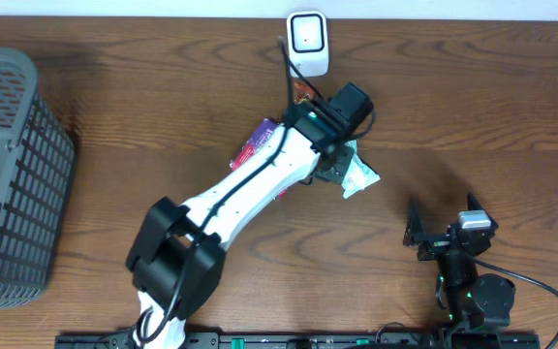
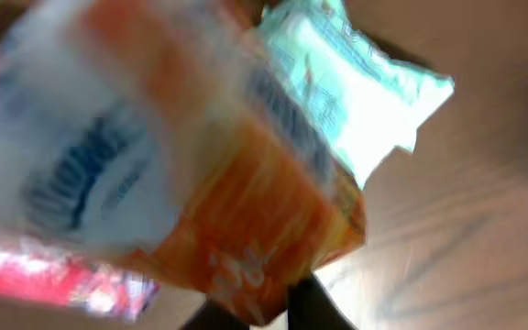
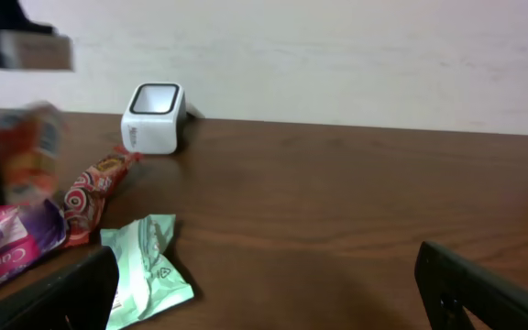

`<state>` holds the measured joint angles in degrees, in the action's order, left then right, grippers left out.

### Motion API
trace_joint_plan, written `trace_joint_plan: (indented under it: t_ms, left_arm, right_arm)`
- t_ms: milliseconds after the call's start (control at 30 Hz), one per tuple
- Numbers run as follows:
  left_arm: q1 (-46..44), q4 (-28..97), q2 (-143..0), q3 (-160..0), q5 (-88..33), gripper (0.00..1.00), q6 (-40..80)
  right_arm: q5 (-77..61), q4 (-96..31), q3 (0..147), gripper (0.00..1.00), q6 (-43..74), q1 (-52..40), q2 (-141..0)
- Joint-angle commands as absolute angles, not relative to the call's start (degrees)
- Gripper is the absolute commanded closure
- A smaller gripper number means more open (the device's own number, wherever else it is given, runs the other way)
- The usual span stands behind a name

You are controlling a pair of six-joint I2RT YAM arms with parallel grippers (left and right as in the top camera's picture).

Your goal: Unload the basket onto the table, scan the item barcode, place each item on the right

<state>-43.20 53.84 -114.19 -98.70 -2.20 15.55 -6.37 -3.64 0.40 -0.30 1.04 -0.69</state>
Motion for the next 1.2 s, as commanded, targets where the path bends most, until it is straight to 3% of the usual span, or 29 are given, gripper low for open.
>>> trace_joint_plan:
  t_ms: [0,33,267,400,567,667,900,1000,1167]
  left_arm:
    - [-42.7,53.4,-115.1,-99.2,-0.8,0.09,16.8]
    - [-42.5,54.0,-114.5,-100.0,-1.0,0.02,16.8]
    - [-35.7,64.2,-102.9,-106.3,-0.8,0.02,16.8]
    - [-27.1,78.5,-95.2,-106.3,-0.8,0.02,19.9]
    - [-22.9,91.0,-93.3,-106.3,-0.8,0.02,21.8]
    - [-22.9,91.9,-93.3,-106.3,-0.8,0.02,21.7]
    - [-22.9,91.9,-93.3,-106.3,-0.8,0.02,21.7]
    - [-22.9,91.9,-93.3,-106.3,-0.8,0.02,21.7]
    - [-22.9,91.9,-93.3,-106.3,-0.8,0.02,21.7]
  right_arm:
    - [-6.3,-3.9,0.4,0.01,-0.7,0.7,-0.4]
    - [-6.3,-3.9,0.4,0.01,-0.7,0.7,-0.4]
    - [-6.3,-3.9,0.4,0.01,-0.7,0.7,-0.4]
    - [-6.3,-3.9,0.4,0.01,-0.7,0.7,-0.4]
    - [-6.3,-3.9,0.4,0.01,-0.7,0.7,-0.4]
    - [-6.6,-2.8,0.4,0.01,-0.5,0.7,-0.4]
    - [-38.4,3.4,0.4,0.01,31.9,0.6,-0.4]
    - [-41.9,7.7,0.3,0.01,50.0,0.6,-0.4]
    - [-41.5,28.6,2.2,0.01,52.6,0.7,-0.4]
